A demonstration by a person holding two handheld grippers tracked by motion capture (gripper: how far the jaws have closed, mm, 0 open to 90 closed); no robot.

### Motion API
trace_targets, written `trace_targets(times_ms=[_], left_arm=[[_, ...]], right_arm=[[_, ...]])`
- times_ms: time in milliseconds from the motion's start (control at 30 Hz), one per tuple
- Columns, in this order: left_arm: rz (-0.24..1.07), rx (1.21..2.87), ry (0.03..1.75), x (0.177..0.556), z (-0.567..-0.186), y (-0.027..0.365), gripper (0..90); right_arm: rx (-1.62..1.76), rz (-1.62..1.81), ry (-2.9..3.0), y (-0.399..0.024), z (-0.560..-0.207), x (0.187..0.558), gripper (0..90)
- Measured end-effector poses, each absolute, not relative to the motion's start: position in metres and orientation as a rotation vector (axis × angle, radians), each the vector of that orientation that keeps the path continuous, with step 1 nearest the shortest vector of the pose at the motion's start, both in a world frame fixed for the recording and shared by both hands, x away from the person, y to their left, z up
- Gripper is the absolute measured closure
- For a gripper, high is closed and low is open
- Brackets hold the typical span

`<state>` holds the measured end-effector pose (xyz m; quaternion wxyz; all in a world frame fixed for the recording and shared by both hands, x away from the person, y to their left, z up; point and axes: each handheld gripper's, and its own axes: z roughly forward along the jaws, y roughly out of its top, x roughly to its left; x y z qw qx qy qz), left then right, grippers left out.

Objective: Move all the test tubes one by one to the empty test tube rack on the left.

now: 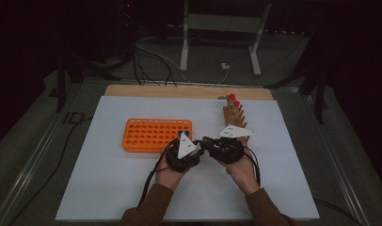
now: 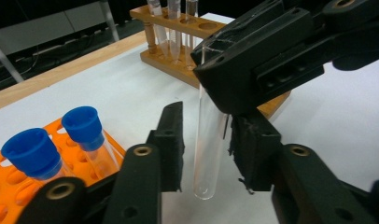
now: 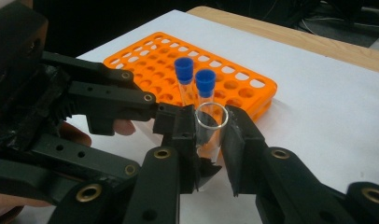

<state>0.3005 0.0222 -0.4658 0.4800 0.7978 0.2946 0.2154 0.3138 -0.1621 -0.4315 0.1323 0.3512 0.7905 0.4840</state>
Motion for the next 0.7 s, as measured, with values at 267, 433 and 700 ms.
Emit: trace_targets(times_ms=[267, 433, 700], left_arm=[[0.519, 1.951, 0.704, 0.301, -0.466, 0.023, 75.5], [0.516, 1.952, 0.726, 0.303, -0.468, 0.026, 75.6], [0.505, 1.939, 0.749, 0.304, -0.467, 0.036, 75.6]], right_arm=[[1.015, 1.407, 2.296, -0.162, -0.431, 0.314, 75.2], [1.008, 1.45, 2.275, -0.167, -0.43, 0.314, 59.9], [1.022, 1.45, 2.264, -0.177, -0.43, 0.317, 42.3]])
